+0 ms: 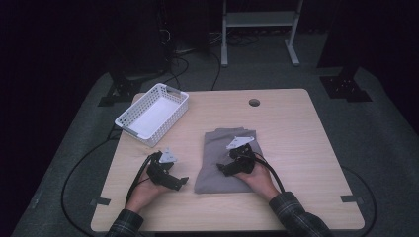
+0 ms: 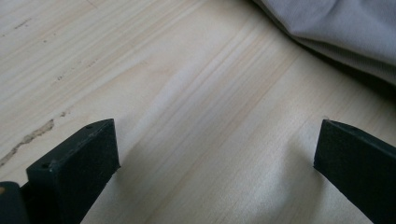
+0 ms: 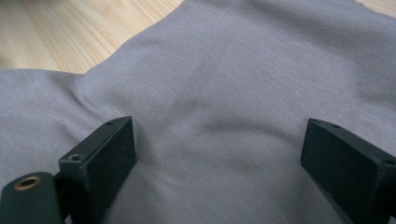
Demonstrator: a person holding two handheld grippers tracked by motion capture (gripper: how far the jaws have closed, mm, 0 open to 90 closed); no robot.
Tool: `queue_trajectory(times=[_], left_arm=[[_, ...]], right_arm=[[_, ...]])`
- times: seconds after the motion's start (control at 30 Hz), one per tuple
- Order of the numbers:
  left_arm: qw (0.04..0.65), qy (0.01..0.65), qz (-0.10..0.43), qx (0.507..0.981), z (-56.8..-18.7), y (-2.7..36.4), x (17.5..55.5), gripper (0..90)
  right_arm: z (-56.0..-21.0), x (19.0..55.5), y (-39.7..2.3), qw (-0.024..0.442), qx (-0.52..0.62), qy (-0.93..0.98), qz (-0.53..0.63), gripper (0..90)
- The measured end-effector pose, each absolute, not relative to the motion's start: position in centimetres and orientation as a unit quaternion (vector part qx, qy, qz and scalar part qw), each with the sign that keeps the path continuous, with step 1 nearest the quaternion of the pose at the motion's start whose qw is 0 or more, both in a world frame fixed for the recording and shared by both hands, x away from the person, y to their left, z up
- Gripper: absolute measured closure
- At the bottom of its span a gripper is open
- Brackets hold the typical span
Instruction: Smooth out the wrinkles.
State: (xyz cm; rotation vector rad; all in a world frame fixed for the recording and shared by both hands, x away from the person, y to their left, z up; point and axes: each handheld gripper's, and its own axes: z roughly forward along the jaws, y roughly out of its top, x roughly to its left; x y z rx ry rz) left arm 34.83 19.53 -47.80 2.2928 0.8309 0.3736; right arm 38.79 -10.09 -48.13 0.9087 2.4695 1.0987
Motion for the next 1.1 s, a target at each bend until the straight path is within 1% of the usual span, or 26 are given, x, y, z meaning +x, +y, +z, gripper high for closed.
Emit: queue_trajectory(times=[0.03, 0.17, 0.3, 0.53, 1.1], left_arm=[[0.333, 0.318, 0.142, 0.876, -47.8, 19.6, 34.8, 0.0], [0.336, 0.316, 0.143, 0.876, -47.9, 19.8, 34.6, 0.0], [0.36, 0.305, 0.137, 0.871, -48.3, 20.1, 34.2, 0.0], [0.36, 0.306, 0.137, 0.87, -48.3, 20.2, 34.1, 0.0], [0.36, 0.315, 0.139, 0.867, -48.4, 20.0, 34.0, 0.0]], right_arm=[[-48.1, 38.7, -10.0, 0.15, 0.314, 0.857, 0.379, 9.0], [-48.1, 38.6, -10.1, 0.146, 0.322, 0.856, 0.378, 9.0], [-48.2, 38.6, -10.2, 0.141, 0.328, 0.854, 0.378, 9.0], [-48.2, 38.3, -10.6, 0.144, 0.328, 0.854, 0.376, 9.1], [-48.2, 36.9, -14.3, 0.148, 0.34, 0.851, 0.373, 9.1]])
